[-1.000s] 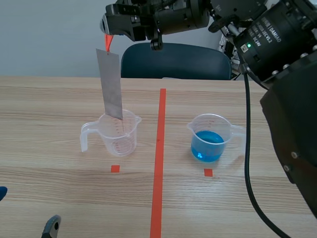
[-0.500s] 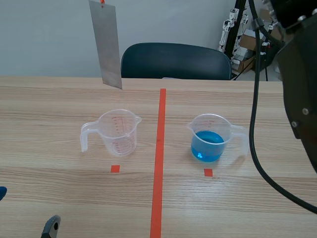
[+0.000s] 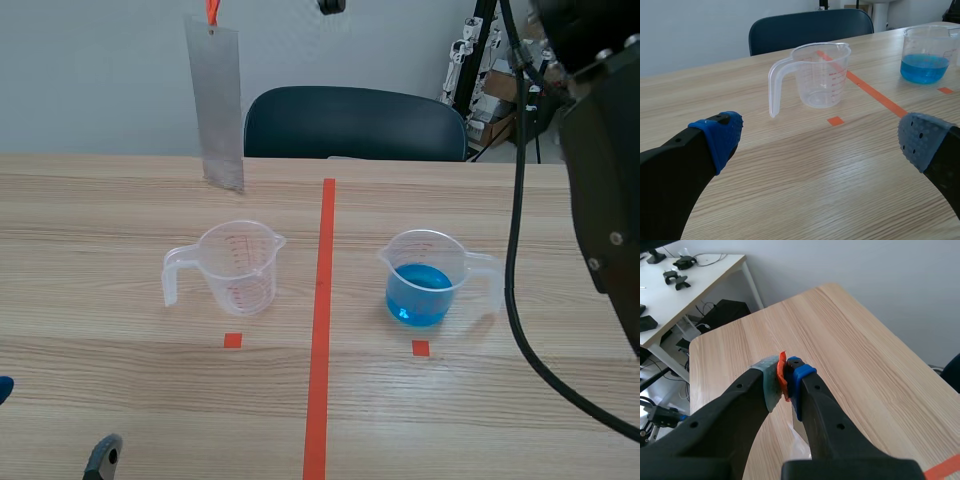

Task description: Do the redox reaction experiment. put the plate into the left beaker

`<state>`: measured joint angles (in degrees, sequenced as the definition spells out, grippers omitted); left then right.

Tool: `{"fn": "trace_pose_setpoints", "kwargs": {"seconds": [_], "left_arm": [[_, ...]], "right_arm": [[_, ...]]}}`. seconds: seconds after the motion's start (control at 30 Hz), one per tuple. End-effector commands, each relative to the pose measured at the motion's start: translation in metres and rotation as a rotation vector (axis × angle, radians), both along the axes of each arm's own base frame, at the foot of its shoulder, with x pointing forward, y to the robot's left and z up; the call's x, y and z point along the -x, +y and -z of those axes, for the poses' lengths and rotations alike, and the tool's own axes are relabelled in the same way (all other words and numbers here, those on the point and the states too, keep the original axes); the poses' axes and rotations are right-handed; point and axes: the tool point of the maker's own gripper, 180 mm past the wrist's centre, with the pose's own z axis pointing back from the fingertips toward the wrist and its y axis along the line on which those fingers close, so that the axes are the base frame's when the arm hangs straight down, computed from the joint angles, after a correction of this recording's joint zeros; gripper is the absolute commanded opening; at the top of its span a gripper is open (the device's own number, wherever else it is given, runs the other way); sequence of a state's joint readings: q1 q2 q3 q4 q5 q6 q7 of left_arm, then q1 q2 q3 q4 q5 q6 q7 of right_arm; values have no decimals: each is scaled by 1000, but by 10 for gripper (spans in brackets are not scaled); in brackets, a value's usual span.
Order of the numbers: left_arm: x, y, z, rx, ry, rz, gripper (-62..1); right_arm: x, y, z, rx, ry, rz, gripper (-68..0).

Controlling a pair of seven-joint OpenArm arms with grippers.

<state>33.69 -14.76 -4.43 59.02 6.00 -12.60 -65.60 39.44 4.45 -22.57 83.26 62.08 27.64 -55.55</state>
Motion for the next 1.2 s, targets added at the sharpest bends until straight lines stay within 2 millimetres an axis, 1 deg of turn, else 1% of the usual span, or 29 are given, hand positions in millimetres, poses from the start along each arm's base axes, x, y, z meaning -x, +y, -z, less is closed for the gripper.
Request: {"fn": "trace_pose_setpoints", "kwargs": {"seconds": [0.0, 0.2, 0.47, 0.6, 0.73, 1.0, 1.17], "left_arm": [[1, 2, -4, -1, -12, -1, 14], [1, 2, -4, -2, -11, -1, 14], [1, 2, -4, -2, -10, -1, 14], [1, 2, -4, -2, -10, -1, 14], [1, 2, -4, -2, -10, -1, 14], [1, 2, -4, -2, -10, -1, 14], [1, 2, -4, -2, -10, -1, 14]], "right_arm": [[-2, -1, -6, -22, -16, 12, -664], [-2, -2, 3, -30, -3, 27, -664], [-4, -2, -1, -53, -18, 36, -665], [-9, -4, 0, -49, -34, 61, -665], [-10, -4, 9, -40, -32, 76, -665], [-2, 8, 24, -18, -29, 54, -665], [-1, 10, 28, -14, -34, 57, -665]]}}
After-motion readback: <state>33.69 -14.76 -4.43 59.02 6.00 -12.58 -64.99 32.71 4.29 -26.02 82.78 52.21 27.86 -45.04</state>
